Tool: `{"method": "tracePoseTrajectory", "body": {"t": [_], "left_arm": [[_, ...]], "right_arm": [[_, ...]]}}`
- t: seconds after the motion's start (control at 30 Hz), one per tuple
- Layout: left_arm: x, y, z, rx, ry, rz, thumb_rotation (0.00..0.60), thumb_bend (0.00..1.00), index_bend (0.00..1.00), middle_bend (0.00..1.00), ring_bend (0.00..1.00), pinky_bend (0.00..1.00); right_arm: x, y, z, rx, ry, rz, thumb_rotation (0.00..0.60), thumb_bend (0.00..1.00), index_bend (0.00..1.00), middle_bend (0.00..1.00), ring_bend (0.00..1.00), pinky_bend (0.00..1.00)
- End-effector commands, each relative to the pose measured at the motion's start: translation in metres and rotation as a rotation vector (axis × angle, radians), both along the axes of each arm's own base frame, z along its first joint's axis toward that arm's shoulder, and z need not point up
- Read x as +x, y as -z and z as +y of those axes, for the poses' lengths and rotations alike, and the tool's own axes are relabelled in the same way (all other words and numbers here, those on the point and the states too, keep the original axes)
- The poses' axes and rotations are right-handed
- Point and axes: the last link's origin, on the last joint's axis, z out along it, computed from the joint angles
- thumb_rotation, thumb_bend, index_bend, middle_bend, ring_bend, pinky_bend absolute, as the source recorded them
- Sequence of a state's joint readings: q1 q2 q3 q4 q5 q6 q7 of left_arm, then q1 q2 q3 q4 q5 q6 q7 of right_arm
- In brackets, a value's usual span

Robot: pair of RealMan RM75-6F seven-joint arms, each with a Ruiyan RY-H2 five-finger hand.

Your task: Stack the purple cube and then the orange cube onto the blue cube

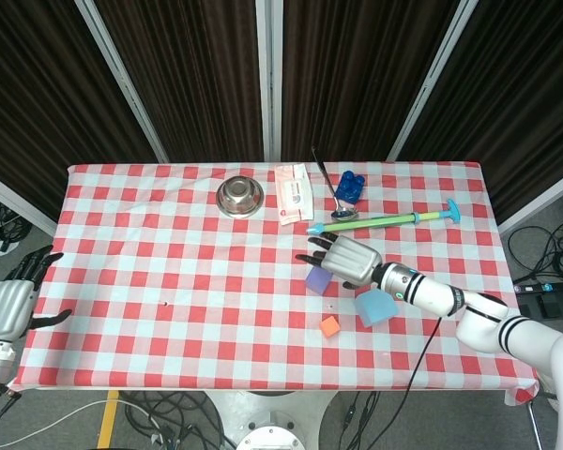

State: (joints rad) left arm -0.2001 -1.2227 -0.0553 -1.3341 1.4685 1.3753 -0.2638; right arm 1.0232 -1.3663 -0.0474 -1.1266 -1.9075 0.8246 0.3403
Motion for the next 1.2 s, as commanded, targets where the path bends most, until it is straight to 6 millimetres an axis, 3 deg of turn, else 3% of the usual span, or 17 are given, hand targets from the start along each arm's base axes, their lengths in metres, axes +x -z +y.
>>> {"method": "tracePoseTrajectory", "body": {"t": [0.03,1.2], "left_arm": [[0.000,0.000,0.000,-0.003,-0.001,-0.002,0.600,0.08,0.21,0.19,0.12,0.28],[-0.006,-0.005,0.000,0.011,-0.032,0.000,0.600,0.09,0.21,0.19,0.12,0.28]], "right_arm": [[-0.004,0.010,-0.003,0.015,0.017,0.011,0.600,0.08,0.00,0.32,0.06,0.15],[0.003,0.055,-0.020,0.072,0.004,0.058,0.600,0.11,0.00,0.35,0.07,0.17]]}}
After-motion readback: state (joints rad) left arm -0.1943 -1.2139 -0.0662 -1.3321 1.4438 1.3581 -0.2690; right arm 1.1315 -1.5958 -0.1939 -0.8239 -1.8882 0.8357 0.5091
